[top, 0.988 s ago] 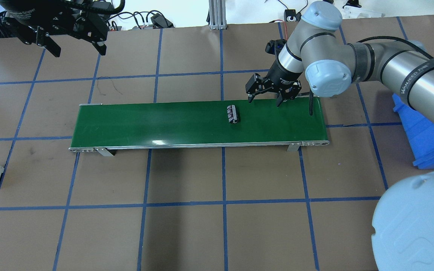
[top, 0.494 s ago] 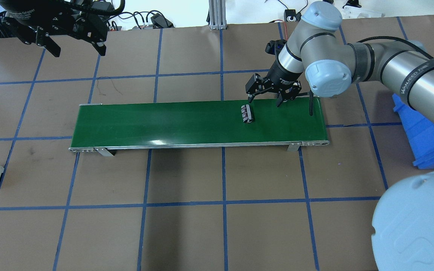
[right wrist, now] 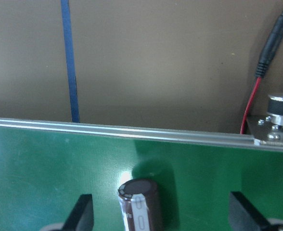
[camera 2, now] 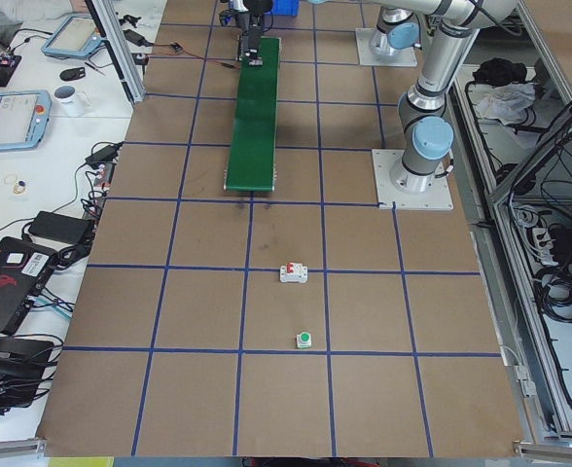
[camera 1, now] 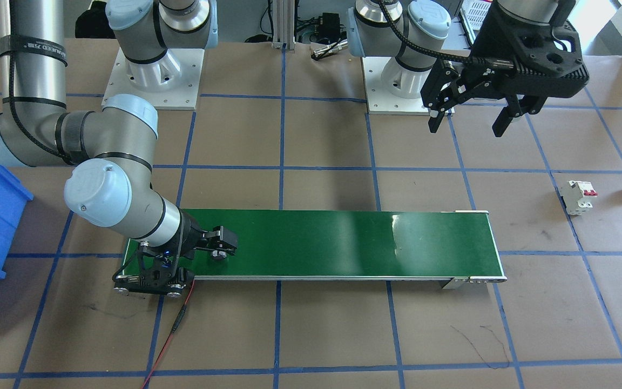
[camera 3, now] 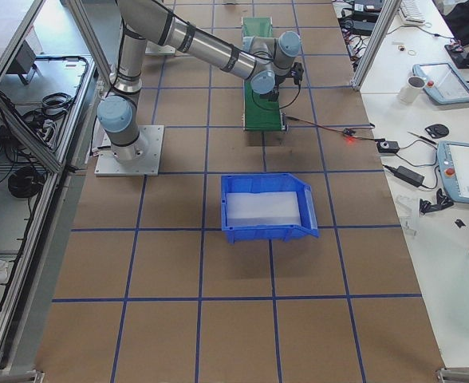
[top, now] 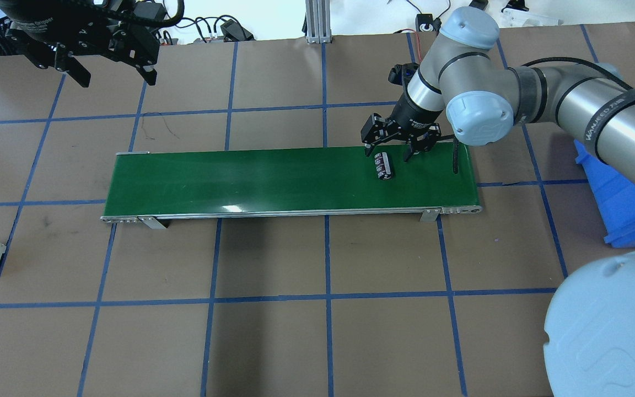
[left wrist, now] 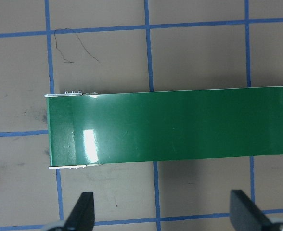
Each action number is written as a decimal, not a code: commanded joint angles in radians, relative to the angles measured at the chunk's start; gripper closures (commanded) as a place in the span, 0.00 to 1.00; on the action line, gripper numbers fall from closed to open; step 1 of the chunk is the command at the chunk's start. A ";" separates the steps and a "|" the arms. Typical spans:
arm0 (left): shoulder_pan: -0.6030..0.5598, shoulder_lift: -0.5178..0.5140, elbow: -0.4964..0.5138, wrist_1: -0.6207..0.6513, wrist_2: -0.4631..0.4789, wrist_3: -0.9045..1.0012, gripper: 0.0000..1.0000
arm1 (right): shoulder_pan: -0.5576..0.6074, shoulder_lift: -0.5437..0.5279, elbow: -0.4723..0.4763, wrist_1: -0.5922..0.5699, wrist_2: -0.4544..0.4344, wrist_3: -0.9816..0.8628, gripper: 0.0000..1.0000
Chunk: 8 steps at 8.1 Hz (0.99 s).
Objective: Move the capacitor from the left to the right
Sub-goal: 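Close the right gripper on the capacitor and lift it off the belt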
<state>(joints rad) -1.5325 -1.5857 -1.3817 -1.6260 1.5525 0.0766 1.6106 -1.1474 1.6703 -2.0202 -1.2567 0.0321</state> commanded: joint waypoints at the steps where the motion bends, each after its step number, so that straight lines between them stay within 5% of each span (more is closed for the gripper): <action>1: 0.000 0.001 -0.002 0.000 0.000 -0.001 0.00 | -0.001 -0.011 0.009 0.041 -0.035 -0.011 1.00; 5: 0.000 0.006 -0.003 0.000 0.000 0.000 0.00 | -0.012 -0.014 -0.007 0.046 -0.102 -0.067 1.00; 8: 0.000 0.006 -0.003 0.000 0.000 0.000 0.00 | -0.082 -0.099 -0.087 0.177 -0.263 -0.197 1.00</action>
<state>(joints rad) -1.5325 -1.5801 -1.3852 -1.6260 1.5524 0.0767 1.5838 -1.1899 1.6313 -1.9326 -1.4326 -0.0648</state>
